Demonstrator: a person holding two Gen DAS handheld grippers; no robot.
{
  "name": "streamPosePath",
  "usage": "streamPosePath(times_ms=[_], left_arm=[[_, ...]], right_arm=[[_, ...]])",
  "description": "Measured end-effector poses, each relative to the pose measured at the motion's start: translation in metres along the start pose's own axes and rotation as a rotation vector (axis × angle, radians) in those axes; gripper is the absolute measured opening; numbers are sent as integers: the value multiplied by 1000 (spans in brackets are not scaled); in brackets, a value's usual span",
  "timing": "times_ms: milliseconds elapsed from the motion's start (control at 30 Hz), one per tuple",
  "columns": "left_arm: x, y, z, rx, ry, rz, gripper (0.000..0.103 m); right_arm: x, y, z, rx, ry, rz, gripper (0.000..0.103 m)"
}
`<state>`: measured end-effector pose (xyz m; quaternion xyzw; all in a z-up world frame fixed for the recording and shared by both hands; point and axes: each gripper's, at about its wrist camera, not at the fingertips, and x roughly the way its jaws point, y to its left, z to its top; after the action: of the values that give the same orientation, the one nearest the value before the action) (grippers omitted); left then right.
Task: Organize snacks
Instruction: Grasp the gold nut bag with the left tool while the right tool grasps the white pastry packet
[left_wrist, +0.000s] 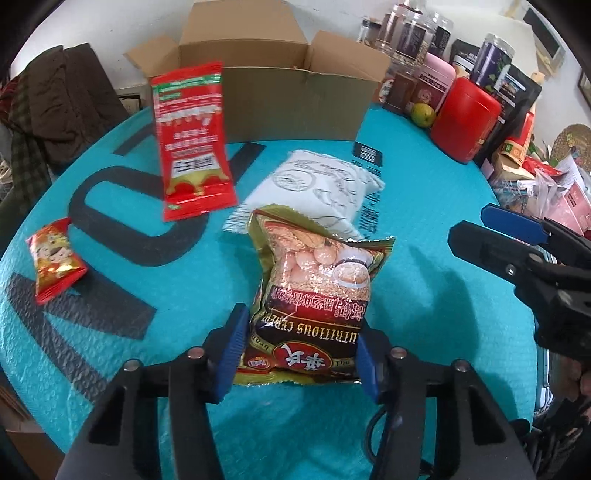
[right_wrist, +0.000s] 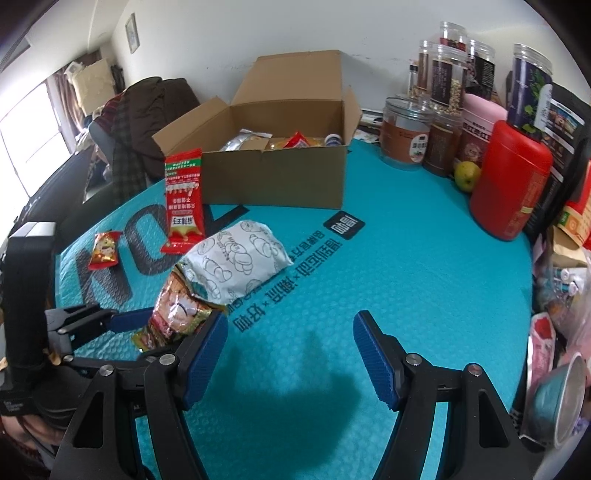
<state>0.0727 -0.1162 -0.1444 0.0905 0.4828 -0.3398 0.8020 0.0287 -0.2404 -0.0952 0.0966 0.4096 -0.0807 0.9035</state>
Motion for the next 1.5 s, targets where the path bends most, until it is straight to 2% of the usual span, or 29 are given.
streamPosePath(times_ms=[167,300,367,500,733,833,900,1133,1300,1367,1400,1433,1500], left_arm=[[-10,25,-7,-61,-1,22,52],[-17,49,-9,-118,-24,87,52],[-18,59,-8,-128,-42,128,52],[-17,73,-2,-151,-52,135,52],[-15,88,6,-153,-69,153,52],[-13,89,9,-159,-69,146,52],[-13,90,10,-161,-68,144,52],[-10,91,11,-164,-67,140,52],[-10,90,10,-162,-66,147,52],[-10,89,10,-162,-66,149,52],[-10,90,9,-162,-67,151,52],[-10,89,9,-160,-67,155,52],[-11,88,8,-159,-66,159,52]], right_arm=[[11,9,7,-11,19,16,71],[25,17,14,-7,40,39,71],[32,22,18,-5,48,49,74],[46,32,25,-7,53,60,77],[72,44,43,5,85,37,97],[83,40,51,53,107,31,98],[91,38,56,90,122,33,103],[118,45,62,101,152,-44,103],[118,43,53,89,128,-59,103],[115,40,49,96,124,-44,99],[115,38,48,103,124,-25,93],[114,35,44,120,131,7,91],[108,32,39,119,118,9,84]])
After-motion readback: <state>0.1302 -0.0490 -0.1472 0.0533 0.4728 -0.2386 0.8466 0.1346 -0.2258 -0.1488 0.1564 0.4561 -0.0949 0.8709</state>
